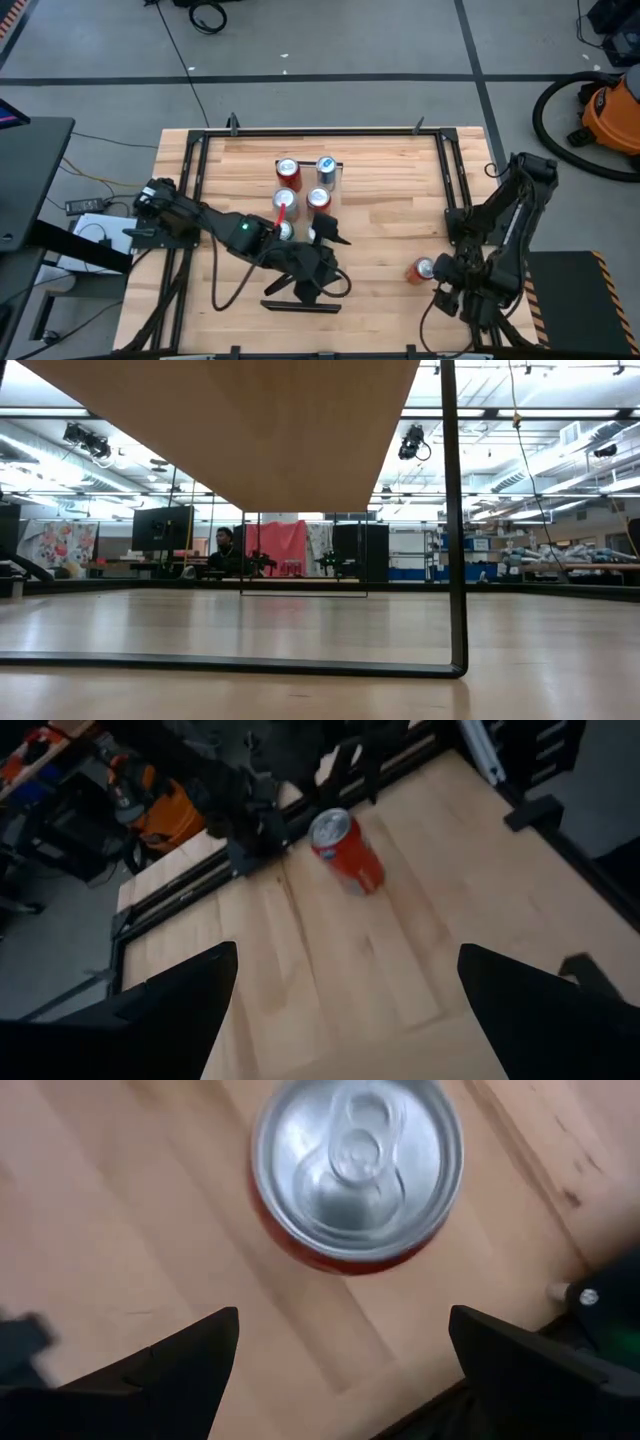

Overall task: Place canned beverage on shelf
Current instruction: Put the orange soda can on the shelf

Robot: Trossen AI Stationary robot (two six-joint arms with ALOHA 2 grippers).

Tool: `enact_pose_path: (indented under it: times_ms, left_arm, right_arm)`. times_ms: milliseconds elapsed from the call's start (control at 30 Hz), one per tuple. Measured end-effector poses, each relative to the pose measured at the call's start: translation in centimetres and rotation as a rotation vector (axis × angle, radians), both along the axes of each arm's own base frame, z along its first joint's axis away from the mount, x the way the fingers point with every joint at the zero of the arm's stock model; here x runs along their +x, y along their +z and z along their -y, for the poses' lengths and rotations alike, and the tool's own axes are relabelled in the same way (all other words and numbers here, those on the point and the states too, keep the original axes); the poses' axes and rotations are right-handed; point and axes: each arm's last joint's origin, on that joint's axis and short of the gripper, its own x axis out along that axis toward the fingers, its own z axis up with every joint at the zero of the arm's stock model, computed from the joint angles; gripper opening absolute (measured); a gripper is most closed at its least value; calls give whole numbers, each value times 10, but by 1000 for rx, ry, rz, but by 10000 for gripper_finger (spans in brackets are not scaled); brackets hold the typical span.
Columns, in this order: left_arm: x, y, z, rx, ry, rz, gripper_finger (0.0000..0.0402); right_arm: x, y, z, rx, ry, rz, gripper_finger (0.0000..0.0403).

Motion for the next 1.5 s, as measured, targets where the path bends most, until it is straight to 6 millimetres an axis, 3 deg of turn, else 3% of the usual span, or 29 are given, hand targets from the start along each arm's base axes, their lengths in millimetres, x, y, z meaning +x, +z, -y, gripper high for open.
enact_pose_path:
  times_ms: [233,700,1167,1500]
  left_arm:
    - [9,-8,5,-12,-1,11,391]
    - [2,-9,16,-76,75,9,391]
    - [-3,-12,21,-91,113,-11,391]
    - [-11,-16,28,-82,131,-50,391]
  right_arm:
    - [5,-35,-8,-149,-24,16,372]
    - [10,-76,-25,-314,-144,235,370]
    - [13,-92,-27,-367,-209,362,313]
    - [15,-78,-28,-428,-63,366,313]
